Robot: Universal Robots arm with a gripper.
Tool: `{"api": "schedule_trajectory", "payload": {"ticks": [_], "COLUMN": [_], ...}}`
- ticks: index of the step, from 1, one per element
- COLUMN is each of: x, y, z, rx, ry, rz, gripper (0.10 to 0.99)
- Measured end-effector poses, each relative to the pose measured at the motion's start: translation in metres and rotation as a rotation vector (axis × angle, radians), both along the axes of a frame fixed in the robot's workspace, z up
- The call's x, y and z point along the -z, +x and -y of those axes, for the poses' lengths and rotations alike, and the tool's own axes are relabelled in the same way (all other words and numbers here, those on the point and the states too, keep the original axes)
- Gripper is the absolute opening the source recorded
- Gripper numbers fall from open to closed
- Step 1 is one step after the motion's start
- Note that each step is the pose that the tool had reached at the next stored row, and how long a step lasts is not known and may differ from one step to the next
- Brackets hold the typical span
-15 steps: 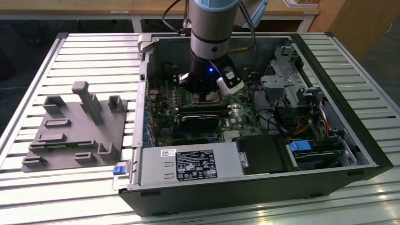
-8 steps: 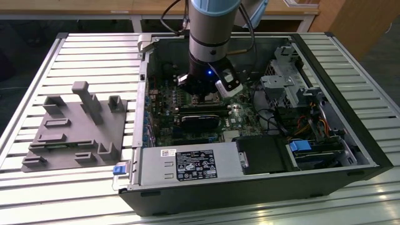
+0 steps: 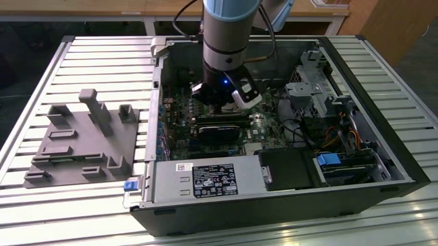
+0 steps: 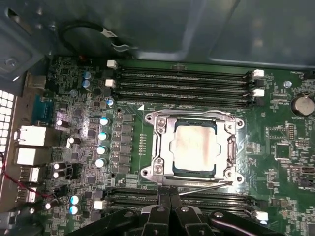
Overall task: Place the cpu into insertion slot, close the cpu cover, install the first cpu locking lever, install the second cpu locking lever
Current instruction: 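Install the second cpu locking lever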
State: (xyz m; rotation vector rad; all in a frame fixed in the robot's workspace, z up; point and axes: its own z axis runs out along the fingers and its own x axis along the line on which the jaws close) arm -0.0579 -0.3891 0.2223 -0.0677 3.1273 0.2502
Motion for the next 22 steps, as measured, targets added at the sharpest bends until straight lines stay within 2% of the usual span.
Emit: {"api": "schedule_trajectory", "payload": {"ticks": [8, 16, 18, 22], "x": [0.0098, 0.0114, 0.0127, 0.0164], "y": [-0.0023, -0.0084, -0.0094, -0.0104], "z": [0.0003, 0.01, 0.0123, 0.0165], "rx": [0.002, 0.002, 0.002, 0.002], "ry": [0.013, 0.083, 0.093, 0.106], "rz": [-0.0002, 0.0002, 0.0003, 0.0006], "gripper": [0.106, 0.106, 0.106, 0.106]}}
